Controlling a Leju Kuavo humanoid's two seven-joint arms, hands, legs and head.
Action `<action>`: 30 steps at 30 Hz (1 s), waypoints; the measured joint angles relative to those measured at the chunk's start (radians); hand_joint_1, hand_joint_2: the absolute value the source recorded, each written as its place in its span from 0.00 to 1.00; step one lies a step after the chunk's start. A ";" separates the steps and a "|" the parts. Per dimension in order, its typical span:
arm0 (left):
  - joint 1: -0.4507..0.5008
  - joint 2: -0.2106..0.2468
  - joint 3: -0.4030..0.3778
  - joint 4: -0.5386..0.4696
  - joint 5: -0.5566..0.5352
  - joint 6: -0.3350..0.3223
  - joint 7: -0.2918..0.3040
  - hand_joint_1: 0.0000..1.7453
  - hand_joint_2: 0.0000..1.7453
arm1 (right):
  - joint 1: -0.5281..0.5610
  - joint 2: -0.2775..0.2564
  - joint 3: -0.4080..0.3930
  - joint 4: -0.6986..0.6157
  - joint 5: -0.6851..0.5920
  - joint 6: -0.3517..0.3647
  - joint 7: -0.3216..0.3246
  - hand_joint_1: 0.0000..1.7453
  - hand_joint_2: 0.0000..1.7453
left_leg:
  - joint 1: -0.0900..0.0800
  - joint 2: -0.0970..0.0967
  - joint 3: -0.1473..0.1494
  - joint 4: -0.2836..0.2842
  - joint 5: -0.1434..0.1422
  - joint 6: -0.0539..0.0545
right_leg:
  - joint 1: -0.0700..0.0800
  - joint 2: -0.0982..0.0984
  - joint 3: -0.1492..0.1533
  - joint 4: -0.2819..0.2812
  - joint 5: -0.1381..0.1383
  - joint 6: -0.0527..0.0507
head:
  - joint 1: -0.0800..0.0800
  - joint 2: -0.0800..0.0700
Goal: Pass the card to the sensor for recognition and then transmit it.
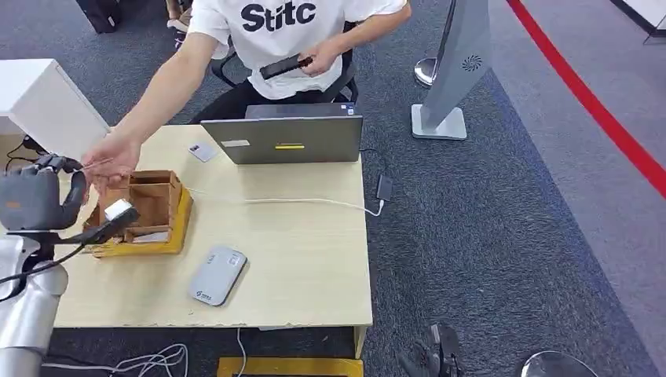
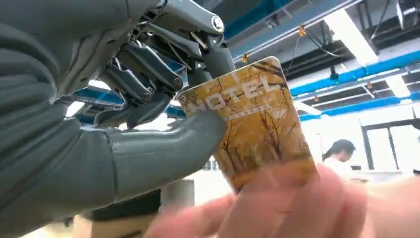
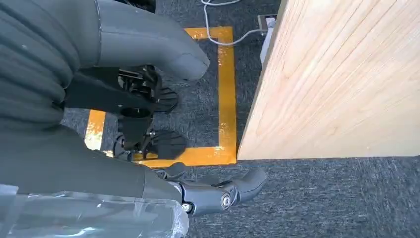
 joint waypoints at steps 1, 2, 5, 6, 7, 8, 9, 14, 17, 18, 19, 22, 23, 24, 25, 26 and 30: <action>-0.029 0.005 -0.002 0.033 -0.002 0.001 0.000 1.00 1.00 | -0.004 0.000 0.005 0.000 0.003 0.000 0.002 0.00 1.00 | 0.000 0.000 0.000 0.000 0.000 0.000 | 0.000 0.000 0.000 0.000 0.000 0.000 | 0.000 0.000; -0.055 0.009 -0.002 0.066 -0.005 0.006 0.000 1.00 1.00 | -0.006 0.001 0.009 0.000 0.005 0.000 0.006 0.00 1.00 | 0.000 0.000 0.001 0.000 0.000 0.000 | 0.000 0.001 0.000 0.000 0.000 0.000 | -0.001 0.000; -0.108 0.012 -0.004 0.148 -0.009 0.021 -0.009 1.00 1.00 | -0.012 0.003 0.017 0.000 0.009 0.000 0.009 0.00 1.00 | 0.000 0.001 0.001 0.000 0.000 -0.001 | 0.000 0.001 0.000 0.000 0.001 0.000 | -0.001 0.000; -0.118 0.011 -0.005 0.171 -0.009 0.027 -0.009 1.00 1.00 | -0.012 0.003 0.019 0.000 0.009 0.000 0.009 0.00 1.00 | 0.000 0.001 0.001 0.000 0.000 -0.001 | 0.000 0.002 0.000 0.000 0.001 -0.001 | -0.001 0.000; -0.126 0.011 -0.006 0.188 -0.013 0.035 -0.009 0.00 1.00 | -0.012 0.004 0.019 0.000 0.009 0.000 0.009 0.00 1.00 | 0.000 0.003 0.001 0.000 0.001 -0.001 | 0.000 0.003 -0.001 0.000 0.001 -0.001 | -0.001 0.000; -0.133 0.010 -0.008 0.202 -0.015 0.044 -0.010 0.00 1.00 | -0.012 0.005 0.019 0.000 0.009 0.000 0.009 0.00 1.00 | 0.000 0.004 0.001 0.000 0.001 -0.001 | 0.000 0.005 -0.001 0.000 0.002 -0.002 | -0.001 0.000; -0.136 0.010 -0.011 0.212 -0.015 0.052 -0.010 0.00 1.00 | -0.012 0.006 0.019 0.000 0.009 0.000 0.009 0.00 1.00 | 0.000 0.005 0.001 0.000 0.001 -0.001 | 0.000 0.006 -0.001 0.000 0.002 -0.003 | -0.001 0.000; -0.125 0.005 -0.018 0.221 -0.016 0.121 -0.015 0.00 1.00 | -0.012 0.006 0.019 0.000 0.003 0.002 0.005 0.00 1.00 | 0.000 0.005 0.000 0.000 0.000 -0.001 | 0.000 0.006 -0.002 0.000 0.001 -0.001 | -0.001 0.000; -0.081 0.002 -0.017 0.183 0.015 0.168 -0.040 0.00 1.00 | -0.010 0.006 0.019 0.000 -0.004 0.002 0.000 0.00 1.00 | 0.000 0.005 0.000 0.000 -0.001 -0.001 | 0.000 0.006 -0.002 0.000 0.001 -0.001 | -0.001 0.000; -0.063 0.000 -0.017 0.161 0.021 0.176 -0.045 0.00 1.00 | -0.009 0.006 0.019 0.000 -0.005 0.002 -0.001 0.00 1.00 | 0.000 0.005 0.000 0.000 -0.001 -0.001 | 0.000 0.006 -0.002 0.000 0.000 0.000 | -0.001 0.000; -0.048 -0.002 -0.017 0.141 0.025 0.180 -0.048 0.00 1.00 | -0.009 0.006 0.019 0.000 -0.006 0.002 -0.001 0.00 1.00 | 0.000 0.005 0.000 0.000 -0.001 -0.001 | 0.000 0.006 -0.002 0.000 0.000 0.000 | 0.000 0.000; -0.012 -0.006 -0.016 0.096 0.027 0.180 -0.047 0.00 1.00 | -0.008 0.006 0.019 0.000 -0.009 0.002 -0.002 0.00 1.00 | 0.000 0.005 0.000 0.000 -0.002 0.000 | 0.000 0.006 -0.002 0.000 0.000 0.000 | -0.001 0.000; -0.004 -0.007 -0.016 0.087 0.027 0.180 -0.047 0.00 1.00 | -0.007 0.006 0.019 0.000 -0.009 0.002 -0.002 0.00 1.00 | 0.000 0.005 0.000 0.000 -0.001 0.000 | 0.000 0.006 -0.002 0.000 0.000 0.000 | -0.001 0.000; 0.002 -0.007 -0.016 0.077 0.027 0.180 -0.047 0.00 1.00 | -0.007 0.006 0.019 0.000 -0.009 0.002 -0.002 0.00 1.00 | 0.000 0.005 0.000 0.000 -0.001 0.000 | 0.000 0.006 -0.002 0.000 0.000 0.000 | -0.001 0.000; 0.005 -0.008 -0.016 0.071 0.027 0.180 -0.047 0.00 1.00 | -0.007 0.006 0.019 0.000 -0.009 0.002 -0.002 0.00 1.00 | 0.000 0.005 0.000 0.000 -0.001 0.000 | 0.000 0.006 -0.002 0.000 0.000 0.000 | -0.001 0.000; 0.008 -0.008 -0.016 0.065 0.027 0.180 -0.047 0.00 1.00 | -0.006 0.006 0.019 0.000 -0.009 0.002 -0.002 0.00 1.00 | 0.000 0.005 0.000 0.000 -0.001 -0.001 | 0.000 0.006 -0.002 0.000 0.000 0.000 | -0.001 0.000; 0.030 -0.015 -0.001 0.024 0.049 0.180 -0.093 0.00 1.00 | -0.005 0.006 0.019 0.000 -0.015 0.002 -0.006 0.00 1.00 | 0.000 0.005 0.000 0.000 -0.001 -0.001 | 0.000 0.006 -0.002 0.000 0.001 0.000 | -0.001 0.000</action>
